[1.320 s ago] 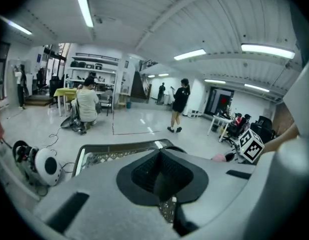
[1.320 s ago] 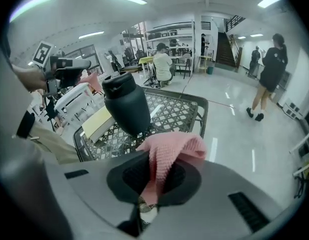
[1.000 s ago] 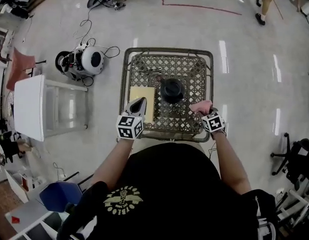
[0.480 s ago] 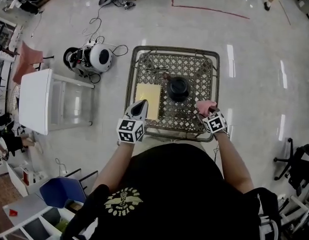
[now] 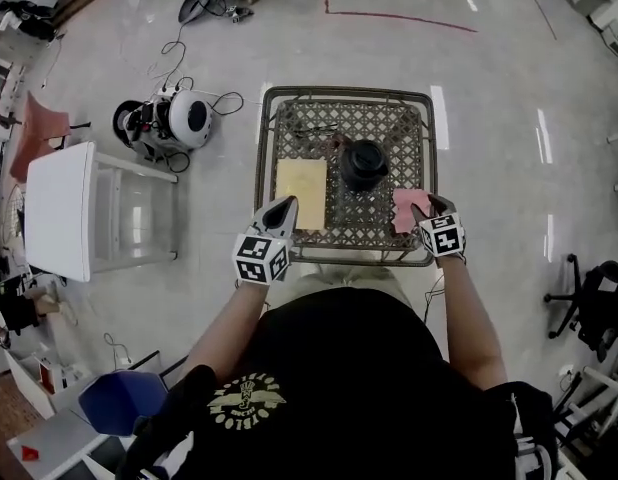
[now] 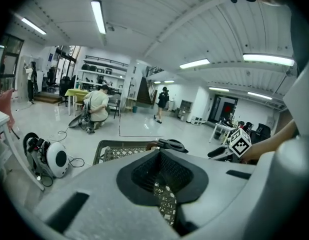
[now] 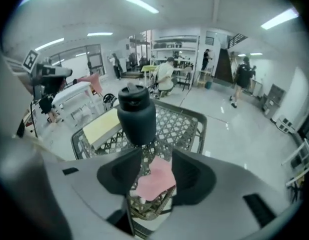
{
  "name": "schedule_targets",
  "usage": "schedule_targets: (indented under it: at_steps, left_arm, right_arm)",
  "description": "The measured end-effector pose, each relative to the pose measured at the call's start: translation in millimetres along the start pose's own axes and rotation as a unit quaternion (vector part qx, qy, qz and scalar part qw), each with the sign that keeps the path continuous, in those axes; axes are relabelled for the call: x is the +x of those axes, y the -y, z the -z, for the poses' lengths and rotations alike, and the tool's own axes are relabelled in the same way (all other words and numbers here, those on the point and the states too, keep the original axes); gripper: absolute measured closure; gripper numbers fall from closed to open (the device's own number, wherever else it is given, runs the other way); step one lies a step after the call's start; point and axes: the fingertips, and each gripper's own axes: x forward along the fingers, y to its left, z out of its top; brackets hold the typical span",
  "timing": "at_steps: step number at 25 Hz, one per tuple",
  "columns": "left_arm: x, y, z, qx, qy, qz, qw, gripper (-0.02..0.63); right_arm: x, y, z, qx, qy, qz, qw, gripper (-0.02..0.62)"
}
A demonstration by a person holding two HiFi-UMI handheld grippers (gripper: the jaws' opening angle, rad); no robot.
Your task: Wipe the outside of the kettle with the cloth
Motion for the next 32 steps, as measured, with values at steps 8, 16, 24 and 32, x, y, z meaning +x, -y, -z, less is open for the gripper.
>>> schedule_targets:
  at_steps: [8, 16, 24, 32]
  left_arm:
    - [-45.8, -22.9, -43.6, 0.041, 0.080, -0.017, 0.9958, 0.601]
    - [-94.3, -7.5, -104.9, 0.115, 0.155, -0.005, 0.9812, 0.601]
    - [-146.6, 6.8, -167.2, 0.154, 0.209, 0.002, 0.9657, 0.601]
    - [-164.9, 19.5, -182.5, 0.187, 0.239, 0.020, 0.9526, 0.601]
  right_arm:
    - [-98.6, -44.2, -84.8, 0.072, 0.191, 0.068, 0.977, 0.584]
    - [-170.2, -87.3, -132.3, 0.068, 0.272, 0.073, 0.957, 0.584]
    - [-239.8, -117.0, -179.9, 0.040, 0.332, 0.078, 0.939, 0.584]
    - [-286.3, -129.2, -206.6, 0.037, 0.377, 0.091, 0.921, 0.584]
